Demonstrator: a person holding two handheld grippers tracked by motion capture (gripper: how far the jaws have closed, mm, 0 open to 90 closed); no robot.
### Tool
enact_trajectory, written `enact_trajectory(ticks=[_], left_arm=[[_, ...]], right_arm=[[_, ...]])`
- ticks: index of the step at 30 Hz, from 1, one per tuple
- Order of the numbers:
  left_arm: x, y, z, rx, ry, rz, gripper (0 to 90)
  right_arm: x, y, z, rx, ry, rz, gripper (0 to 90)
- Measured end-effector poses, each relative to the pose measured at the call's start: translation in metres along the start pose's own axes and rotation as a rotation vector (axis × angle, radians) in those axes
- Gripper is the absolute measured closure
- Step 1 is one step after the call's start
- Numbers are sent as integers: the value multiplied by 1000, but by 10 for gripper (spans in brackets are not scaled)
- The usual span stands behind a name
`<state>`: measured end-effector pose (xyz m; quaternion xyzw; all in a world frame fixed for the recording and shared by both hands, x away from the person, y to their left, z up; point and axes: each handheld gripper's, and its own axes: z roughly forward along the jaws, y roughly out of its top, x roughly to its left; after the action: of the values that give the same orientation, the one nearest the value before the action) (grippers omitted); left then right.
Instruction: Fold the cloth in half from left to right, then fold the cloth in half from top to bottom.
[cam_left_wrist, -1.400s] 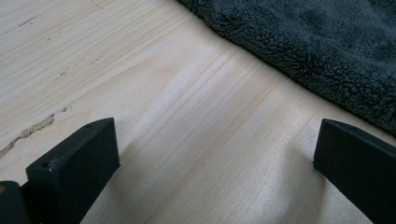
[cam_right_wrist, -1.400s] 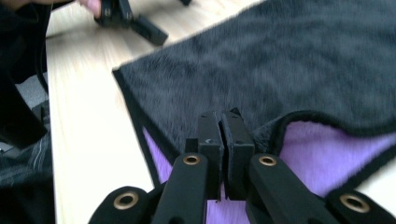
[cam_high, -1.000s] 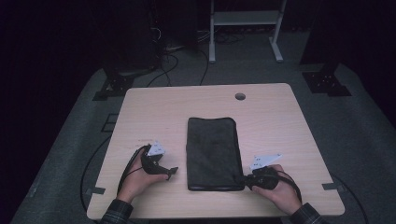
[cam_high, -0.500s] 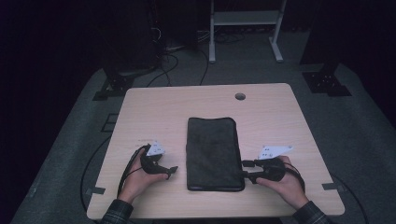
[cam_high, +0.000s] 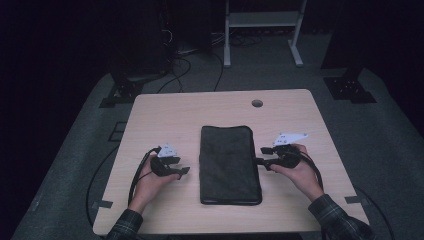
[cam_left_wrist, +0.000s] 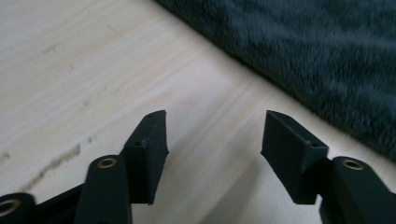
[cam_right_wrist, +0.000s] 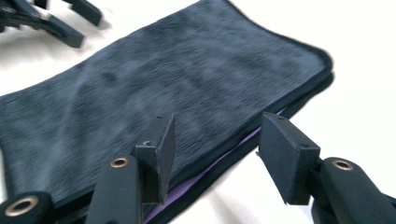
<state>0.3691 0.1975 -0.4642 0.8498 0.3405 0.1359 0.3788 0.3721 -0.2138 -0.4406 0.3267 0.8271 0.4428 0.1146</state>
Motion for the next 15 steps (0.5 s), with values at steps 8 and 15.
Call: enact_trajectory(ticks=[8, 15], left_arm=[[15, 29, 6, -45, -4, -15, 441], [32, 57, 28, -54, -10, -22, 453]], right_arm=[[-26, 23, 22, -3, -33, 8, 437], [-47, 38, 43, 0, -65, 7, 434]])
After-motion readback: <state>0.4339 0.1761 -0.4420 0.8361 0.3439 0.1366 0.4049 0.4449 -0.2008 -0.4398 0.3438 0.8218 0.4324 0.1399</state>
